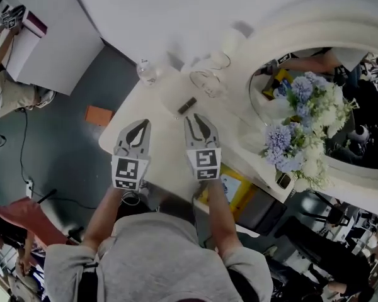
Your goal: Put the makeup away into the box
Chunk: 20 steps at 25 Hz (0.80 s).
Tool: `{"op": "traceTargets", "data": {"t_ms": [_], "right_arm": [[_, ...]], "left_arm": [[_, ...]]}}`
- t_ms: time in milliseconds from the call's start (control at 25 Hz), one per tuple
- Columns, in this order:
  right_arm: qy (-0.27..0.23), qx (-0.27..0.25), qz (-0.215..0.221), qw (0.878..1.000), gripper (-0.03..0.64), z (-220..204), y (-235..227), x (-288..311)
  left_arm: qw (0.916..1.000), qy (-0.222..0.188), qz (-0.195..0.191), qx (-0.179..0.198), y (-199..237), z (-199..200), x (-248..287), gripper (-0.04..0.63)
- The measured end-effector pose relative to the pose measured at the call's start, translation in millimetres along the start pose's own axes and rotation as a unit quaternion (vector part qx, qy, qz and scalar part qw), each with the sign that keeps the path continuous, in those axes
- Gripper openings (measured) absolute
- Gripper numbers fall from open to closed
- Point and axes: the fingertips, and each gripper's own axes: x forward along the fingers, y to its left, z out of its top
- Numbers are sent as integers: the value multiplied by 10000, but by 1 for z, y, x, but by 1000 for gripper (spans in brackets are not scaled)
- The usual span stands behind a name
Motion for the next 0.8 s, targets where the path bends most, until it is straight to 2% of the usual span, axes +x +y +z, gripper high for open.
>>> {"op": "traceTargets", "data": {"t_ms": [40, 80, 200, 480, 800], "right_arm": [[85, -55, 127, 9999, 154, -2, 1, 7], [160, -111, 229, 9996, 206, -5, 1, 14], [337, -269, 363, 9984, 267, -11, -3, 29], [655, -399, 578, 9954, 321, -27, -13, 50], [856, -632, 845, 9907, 327, -28, -6, 61]], "left_arm": [[10000, 41, 41, -26, 2, -3, 1, 0], [9999, 83, 73, -49, 4, -6, 2, 2], [9997, 182, 117, -96, 7, -14, 4, 2], [9991, 304, 224, -176, 14, -27, 6, 2], [9986, 361, 299, -249, 20, -31, 5, 2]]}}
